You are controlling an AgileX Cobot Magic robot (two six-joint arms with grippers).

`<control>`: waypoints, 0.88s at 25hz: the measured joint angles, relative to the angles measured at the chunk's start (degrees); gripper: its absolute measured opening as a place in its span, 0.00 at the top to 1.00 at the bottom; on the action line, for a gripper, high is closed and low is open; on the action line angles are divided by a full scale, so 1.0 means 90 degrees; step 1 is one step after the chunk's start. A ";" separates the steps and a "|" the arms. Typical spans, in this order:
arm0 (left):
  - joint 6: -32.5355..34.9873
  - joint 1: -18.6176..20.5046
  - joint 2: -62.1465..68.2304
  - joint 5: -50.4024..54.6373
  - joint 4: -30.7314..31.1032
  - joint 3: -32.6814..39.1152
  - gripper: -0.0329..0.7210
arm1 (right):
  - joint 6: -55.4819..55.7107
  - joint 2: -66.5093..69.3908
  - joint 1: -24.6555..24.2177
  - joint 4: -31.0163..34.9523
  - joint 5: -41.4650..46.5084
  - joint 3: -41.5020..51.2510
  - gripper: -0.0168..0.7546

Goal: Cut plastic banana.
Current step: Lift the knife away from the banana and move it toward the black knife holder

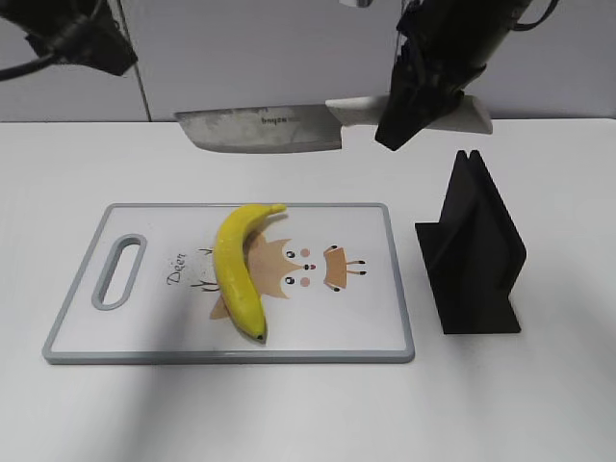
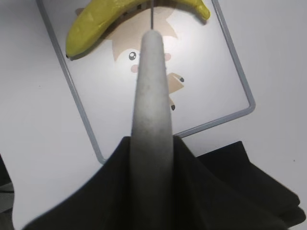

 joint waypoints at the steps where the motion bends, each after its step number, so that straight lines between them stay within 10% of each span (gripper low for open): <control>1: -0.0338 0.0000 -0.0086 0.0100 0.0211 -0.0008 0.17 | 0.0161 -0.0052 0.0000 -0.0006 0.0037 0.0000 0.75; 14: -0.3451 0.0000 -0.0816 0.1947 0.1957 -0.0037 0.19 | 0.2955 -0.1201 0.0000 -0.0630 0.0084 0.0132 0.75; 22: -0.3974 0.0000 -0.1418 0.2037 0.1977 0.0124 0.20 | 0.4509 -0.2457 0.0000 -0.1172 -0.0567 0.1683 0.75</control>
